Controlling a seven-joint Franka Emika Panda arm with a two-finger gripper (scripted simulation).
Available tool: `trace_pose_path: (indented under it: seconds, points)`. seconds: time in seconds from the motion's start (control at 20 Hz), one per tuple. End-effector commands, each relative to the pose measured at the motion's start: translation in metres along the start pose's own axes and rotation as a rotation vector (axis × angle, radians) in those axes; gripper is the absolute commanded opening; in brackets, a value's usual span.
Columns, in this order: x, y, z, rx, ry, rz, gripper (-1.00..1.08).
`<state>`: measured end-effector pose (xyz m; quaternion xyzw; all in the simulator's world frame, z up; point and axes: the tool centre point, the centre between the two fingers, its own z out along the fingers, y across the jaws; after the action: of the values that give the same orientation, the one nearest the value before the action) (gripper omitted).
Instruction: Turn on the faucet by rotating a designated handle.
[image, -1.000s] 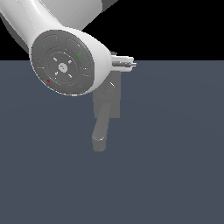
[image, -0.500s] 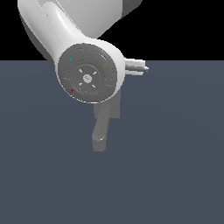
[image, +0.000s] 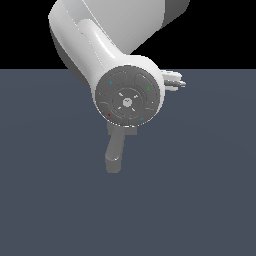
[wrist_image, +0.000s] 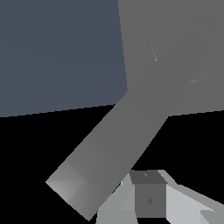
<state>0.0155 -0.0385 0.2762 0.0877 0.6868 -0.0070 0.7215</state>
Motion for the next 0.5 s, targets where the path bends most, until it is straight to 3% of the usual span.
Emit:
trace_pose_path:
  seconds: [0.0,0.45]
  points:
    - [0.001,0.005,0.003,-0.026,-0.001,-0.019,-1.00]
    - [0.012,-0.019,0.005,-0.039,0.012,-0.038,-1.00]
